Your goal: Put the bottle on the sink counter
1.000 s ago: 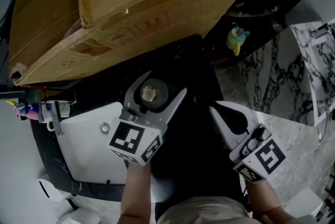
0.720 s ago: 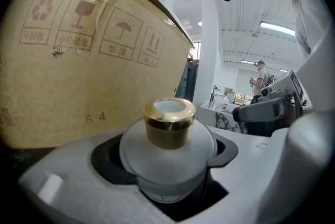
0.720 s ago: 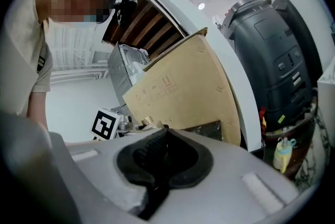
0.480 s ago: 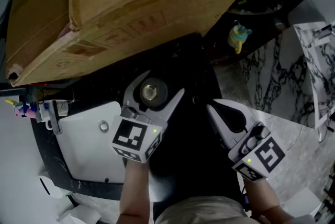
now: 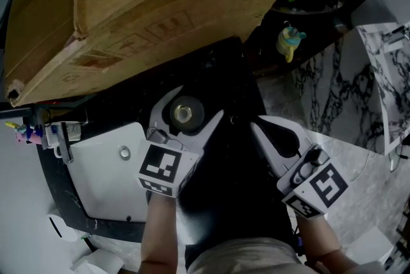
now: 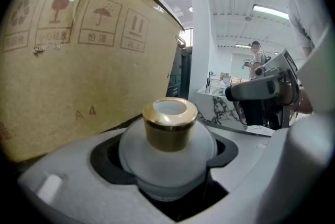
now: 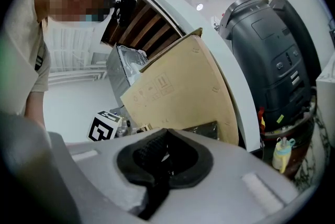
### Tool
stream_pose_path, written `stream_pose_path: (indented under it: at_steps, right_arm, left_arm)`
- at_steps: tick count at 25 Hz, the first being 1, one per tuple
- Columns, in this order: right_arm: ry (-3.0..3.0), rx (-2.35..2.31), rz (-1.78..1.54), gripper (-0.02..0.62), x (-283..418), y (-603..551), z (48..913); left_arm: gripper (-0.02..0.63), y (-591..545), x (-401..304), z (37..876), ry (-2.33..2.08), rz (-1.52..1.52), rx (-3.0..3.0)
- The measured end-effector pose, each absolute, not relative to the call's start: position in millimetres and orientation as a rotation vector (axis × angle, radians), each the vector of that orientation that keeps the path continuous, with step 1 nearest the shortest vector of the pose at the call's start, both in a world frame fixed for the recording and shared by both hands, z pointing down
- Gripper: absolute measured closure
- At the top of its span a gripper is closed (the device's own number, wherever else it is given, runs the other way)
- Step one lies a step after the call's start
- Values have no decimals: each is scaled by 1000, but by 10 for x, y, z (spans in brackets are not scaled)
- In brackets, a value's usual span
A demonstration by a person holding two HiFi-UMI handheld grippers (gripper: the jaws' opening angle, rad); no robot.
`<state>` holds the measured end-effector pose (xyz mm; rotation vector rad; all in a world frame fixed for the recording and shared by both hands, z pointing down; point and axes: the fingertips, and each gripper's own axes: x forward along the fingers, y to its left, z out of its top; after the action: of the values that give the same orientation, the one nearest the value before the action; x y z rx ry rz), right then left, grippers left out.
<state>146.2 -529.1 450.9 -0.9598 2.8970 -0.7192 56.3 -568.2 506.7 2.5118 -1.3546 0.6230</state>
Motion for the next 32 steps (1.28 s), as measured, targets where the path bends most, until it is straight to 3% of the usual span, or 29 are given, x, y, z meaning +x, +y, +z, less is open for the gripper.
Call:
stream_pose_path:
  at_steps: [14,32]
  right_arm:
    - [2878,-1035,-701,592,1449,-5084,4417]
    - [2909,-1029,-403,592,854,-3986,3635]
  left_arm:
    - [255,-5442,408,4924,-1428,605,2485]
    - [258,-4394,-10,3635,-1400,165,2709]
